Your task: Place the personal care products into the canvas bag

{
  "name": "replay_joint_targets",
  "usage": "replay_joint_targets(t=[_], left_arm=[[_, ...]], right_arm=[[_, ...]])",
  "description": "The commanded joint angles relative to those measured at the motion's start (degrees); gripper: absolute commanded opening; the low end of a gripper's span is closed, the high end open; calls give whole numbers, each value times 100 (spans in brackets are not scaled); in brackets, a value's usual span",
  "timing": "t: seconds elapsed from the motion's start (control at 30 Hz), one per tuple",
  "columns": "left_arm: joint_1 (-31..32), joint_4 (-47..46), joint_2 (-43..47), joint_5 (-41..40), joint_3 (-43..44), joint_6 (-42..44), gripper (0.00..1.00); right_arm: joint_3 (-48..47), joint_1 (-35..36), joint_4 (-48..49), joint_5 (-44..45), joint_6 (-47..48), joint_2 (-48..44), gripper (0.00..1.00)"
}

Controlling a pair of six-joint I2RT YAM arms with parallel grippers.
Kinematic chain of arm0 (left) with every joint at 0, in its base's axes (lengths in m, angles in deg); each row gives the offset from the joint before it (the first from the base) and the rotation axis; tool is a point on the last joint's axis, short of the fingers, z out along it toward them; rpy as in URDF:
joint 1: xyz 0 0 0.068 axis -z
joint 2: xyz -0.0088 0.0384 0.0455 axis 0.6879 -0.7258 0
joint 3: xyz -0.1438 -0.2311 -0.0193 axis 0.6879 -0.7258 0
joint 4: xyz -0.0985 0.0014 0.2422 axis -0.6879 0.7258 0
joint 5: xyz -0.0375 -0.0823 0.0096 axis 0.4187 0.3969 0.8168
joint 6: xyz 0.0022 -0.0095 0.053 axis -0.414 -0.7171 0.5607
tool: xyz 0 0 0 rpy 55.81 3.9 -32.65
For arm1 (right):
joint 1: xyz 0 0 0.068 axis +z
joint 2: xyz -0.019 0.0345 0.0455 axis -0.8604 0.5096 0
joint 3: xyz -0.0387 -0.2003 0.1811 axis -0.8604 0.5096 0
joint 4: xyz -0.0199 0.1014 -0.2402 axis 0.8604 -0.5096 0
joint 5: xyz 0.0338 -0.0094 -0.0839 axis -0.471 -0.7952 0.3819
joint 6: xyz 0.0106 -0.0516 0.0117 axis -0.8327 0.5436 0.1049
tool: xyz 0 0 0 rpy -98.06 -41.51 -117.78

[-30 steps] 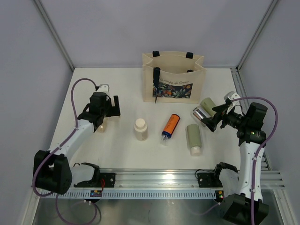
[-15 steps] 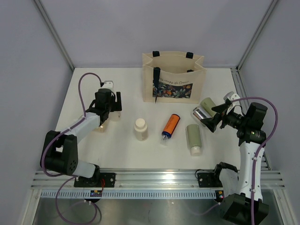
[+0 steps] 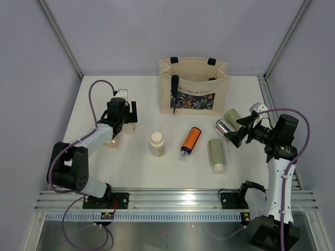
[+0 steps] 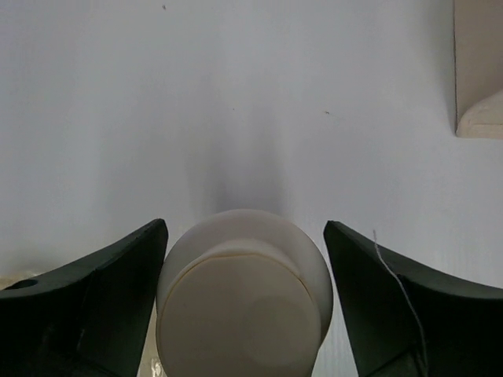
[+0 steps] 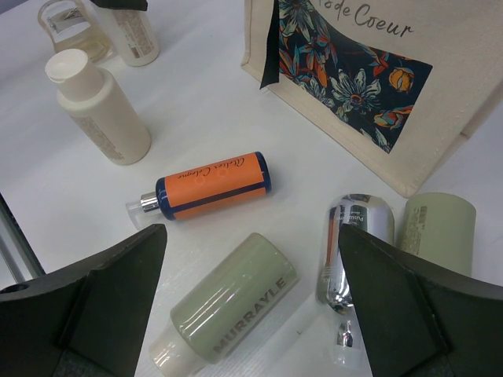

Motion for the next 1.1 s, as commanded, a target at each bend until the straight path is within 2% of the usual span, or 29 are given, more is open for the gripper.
replay_joint_targets(t=[0.0, 0.13, 0.27, 0.3, 0.37, 0.4, 0.5, 0.53, 0.63, 0.83, 0.93, 0.97, 1.07], left_arm=[[4, 175, -87, 85, 362, -118, 88], [4, 440, -149, 111, 398, -214, 92], [4, 387, -263, 85, 415, -320, 85], [4, 387, -263, 85, 424, -355, 78], [4, 387, -298, 120, 468, -390, 70], [4, 378, -307, 120, 477, -399, 58], [-22, 430, -254, 243, 547, -399, 33], [-31, 492, -219, 417, 590, -417, 18], [-119, 860, -26, 830, 915, -697, 0], [-365, 1038, 571, 2367, 1390, -2102, 0], [-365, 713, 817, 2860, 1391, -2911, 0], [-348, 460, 888, 2958, 1373, -3357, 0], [-199, 37, 1125, 3064, 1338, -3991, 0]], right_arm=[[-18, -3, -98, -110, 109, -14, 100], [-27, -3, -107, -119, 118, -14, 99], [-27, -3, -125, -110, 118, -32, 99], [-27, -3, -125, -110, 126, -23, 99], [-27, -3, -133, -101, 144, -32, 100], [-27, -3, -133, -101, 153, -32, 100], [-27, -3, -160, -83, 170, -41, 99], [-27, -3, -151, -75, 170, -58, 100], [-27, -3, -168, -75, 179, -58, 99], [-44, -3, -160, -83, 170, -49, 100], [-45, -3, -160, -83, 162, -49, 100], [-44, -3, -160, -83, 162, -41, 99], [-44, -3, -160, -83, 153, -41, 100]])
